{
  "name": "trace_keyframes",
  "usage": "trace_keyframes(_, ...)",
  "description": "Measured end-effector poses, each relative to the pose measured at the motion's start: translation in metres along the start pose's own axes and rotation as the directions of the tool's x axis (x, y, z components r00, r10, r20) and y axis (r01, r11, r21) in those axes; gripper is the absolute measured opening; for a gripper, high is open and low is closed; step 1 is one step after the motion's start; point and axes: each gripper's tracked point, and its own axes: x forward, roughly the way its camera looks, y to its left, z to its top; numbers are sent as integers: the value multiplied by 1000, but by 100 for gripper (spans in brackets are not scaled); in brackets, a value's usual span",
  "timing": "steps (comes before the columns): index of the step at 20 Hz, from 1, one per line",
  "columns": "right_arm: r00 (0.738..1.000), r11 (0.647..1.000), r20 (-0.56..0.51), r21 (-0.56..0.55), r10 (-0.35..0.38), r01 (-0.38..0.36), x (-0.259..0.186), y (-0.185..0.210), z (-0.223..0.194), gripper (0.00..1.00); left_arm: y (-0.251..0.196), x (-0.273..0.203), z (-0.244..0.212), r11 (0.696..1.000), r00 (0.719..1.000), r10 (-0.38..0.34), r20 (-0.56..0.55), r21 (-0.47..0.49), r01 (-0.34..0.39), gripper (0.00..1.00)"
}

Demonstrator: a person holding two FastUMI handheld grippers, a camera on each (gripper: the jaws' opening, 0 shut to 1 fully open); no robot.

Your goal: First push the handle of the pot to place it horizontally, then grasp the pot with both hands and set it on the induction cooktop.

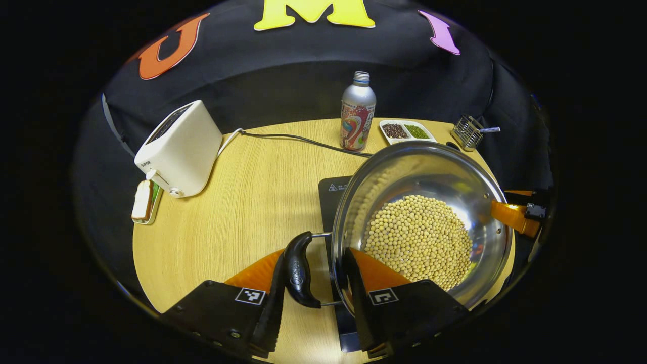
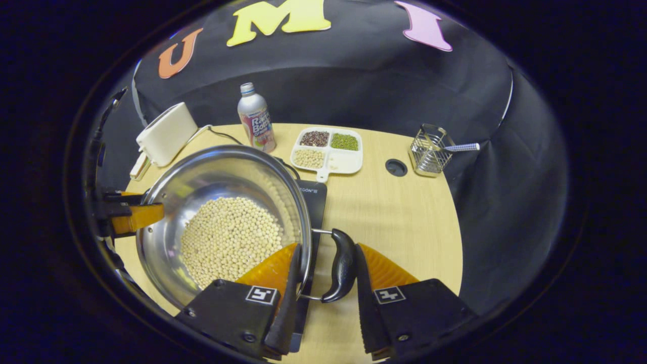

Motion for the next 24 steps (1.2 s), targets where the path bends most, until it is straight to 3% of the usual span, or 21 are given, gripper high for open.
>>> trace_keyframes(5,1000,1000,27,22,2,-3,-1,-1,3,58,0,-1,2,1000,1000,1,15,-15,-1,59)
trace_keyframes(6,999,1000,36,25,9,-10,0,0,4,58,0,-2,3,1000,1000,3,27,-27,-2,49)
trace_keyframes(7,999,1000,45,23,6,-7,1,-2,5,60,0,-3,3,999,999,9,52,-38,-7,51)
trace_keyframes(8,998,1000,65,21,12,-13,-3,-2,9,64,3,-5,3,998,997,30,75,-49,-26,73)
trace_keyframes(10,990,1000,142,28,1,-5,-12,-3,23,73,6,-15,11,997,987,63,148,-58,-55,74)
trace_keyframes(11,984,1000,177,23,4,-8,-19,0,31,69,6,-23,14,996,980,81,179,-61,-71,81)
trace_keyframes(12,981,1000,193,15,19,-23,-19,9,37,73,6,-24,18,995,972,93,216,-59,-82,98)
trace_keyframes(14,977,999,209,9,35,-37,-25,18,35,96,2,-36,22,995,962,100,255,-51,-90,98)
trace_keyframes(18,980,998,188,2,59,-60,-25,31,24,97,-2,-41,22,996,959,93,268,-38,-86,98)
trace_keyframes(24,972,1000,234,-5,28,-28,-42,24,32,100,1,-60,30,995,942,96,322,-38,-89,98)
